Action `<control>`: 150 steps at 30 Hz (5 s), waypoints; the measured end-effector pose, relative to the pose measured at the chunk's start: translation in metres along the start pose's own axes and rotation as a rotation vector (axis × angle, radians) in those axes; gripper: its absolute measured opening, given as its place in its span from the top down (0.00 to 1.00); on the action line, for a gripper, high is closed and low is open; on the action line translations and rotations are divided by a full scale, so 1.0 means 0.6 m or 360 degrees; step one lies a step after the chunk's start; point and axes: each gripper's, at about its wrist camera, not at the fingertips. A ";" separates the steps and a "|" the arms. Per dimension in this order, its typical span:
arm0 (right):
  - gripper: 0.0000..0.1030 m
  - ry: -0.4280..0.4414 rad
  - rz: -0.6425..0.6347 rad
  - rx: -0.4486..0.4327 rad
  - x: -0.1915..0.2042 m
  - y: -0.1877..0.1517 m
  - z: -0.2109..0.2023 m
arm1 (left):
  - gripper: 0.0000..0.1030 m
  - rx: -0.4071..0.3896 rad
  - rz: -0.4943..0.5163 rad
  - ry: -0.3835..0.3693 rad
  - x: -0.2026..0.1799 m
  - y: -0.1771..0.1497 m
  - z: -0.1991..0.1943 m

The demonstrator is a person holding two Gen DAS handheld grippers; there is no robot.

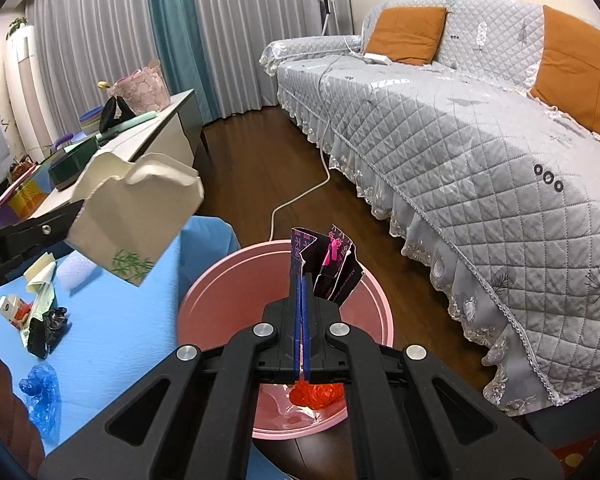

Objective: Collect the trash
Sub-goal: 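Carry both items over the pink bin and open both tools to release, then return both tools to the table and close right tool on blue plastic bag, then close the left tool on the red wrapper and white tube while right tool lifts the blue bag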

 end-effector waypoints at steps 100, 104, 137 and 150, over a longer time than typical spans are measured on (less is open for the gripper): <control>0.84 0.0792 -0.0692 0.0235 0.484 -0.199 -0.074 | 0.67 -0.0179 -0.0504 0.0717 0.406 -0.167 -0.313; 0.84 0.0774 -0.0649 0.0233 0.477 -0.187 -0.061 | 0.70 -0.0136 -0.0496 0.0708 0.409 -0.166 -0.290; 0.84 0.0695 -0.0585 0.0066 0.444 -0.151 -0.097 | 0.94 -0.0181 -0.0427 0.0761 0.382 -0.150 -0.317; 0.84 0.0645 -0.0560 -0.0032 0.414 -0.134 -0.139 | 0.94 -0.0227 -0.0418 0.0734 0.347 -0.154 -0.346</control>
Point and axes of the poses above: each gripper's, at about its wrist camera, not at the fingertips, and z roughly the way its jaws point, x to its left, y to its top, and after that the axes turned 10 degrees about -y, right-handed
